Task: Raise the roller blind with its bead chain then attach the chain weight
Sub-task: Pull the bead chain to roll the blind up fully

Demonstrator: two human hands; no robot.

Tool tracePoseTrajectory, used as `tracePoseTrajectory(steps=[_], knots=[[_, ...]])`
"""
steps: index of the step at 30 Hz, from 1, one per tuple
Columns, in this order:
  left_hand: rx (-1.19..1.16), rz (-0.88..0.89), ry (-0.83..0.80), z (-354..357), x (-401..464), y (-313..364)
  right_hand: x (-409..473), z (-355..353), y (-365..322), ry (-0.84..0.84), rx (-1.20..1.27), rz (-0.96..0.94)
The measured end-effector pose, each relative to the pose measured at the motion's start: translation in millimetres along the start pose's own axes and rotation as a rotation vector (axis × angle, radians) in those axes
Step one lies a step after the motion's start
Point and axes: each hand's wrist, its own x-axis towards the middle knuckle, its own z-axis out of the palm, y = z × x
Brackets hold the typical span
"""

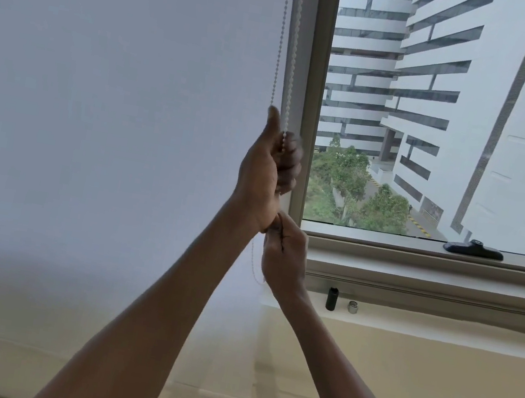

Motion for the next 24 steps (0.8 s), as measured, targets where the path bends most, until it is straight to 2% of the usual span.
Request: tracePoseTrajectory(steps=[3, 7, 13, 15, 17, 19, 21, 24], knots=[[-0.101, 0.019, 0.136, -1, -2, -9, 3, -6, 2, -0.008, 0.028, 0.020], [-0.071, 0.059, 0.175, -4, -6, -13, 3, -8, 5, -0.062, 0.028, 0.010], [0.289, 0.244, 0.298, -16, -26, -27, 34, -41, -28, -0.450, -0.033, 0.204], [0.366, 0.249, 0.340, -20, -37, -38, 57, -51, -58, -0.491, 0.083, 0.199], [0.364, 0.205, 0.341, -22, -46, -51, 75, -46, -90, -0.521, 0.337, 0.169], [0.343, 0.171, 0.327, -20, -52, -60, 82, -30, -113, -0.484, 0.543, 0.212], [0.327, 0.176, 0.312, -14, -54, -65, 84, -14, -124, -0.361, 0.580, 0.270], [0.350, 0.204, 0.299, -11, -56, -66, 80, -2, -126, -0.185, 0.621, 0.261]])
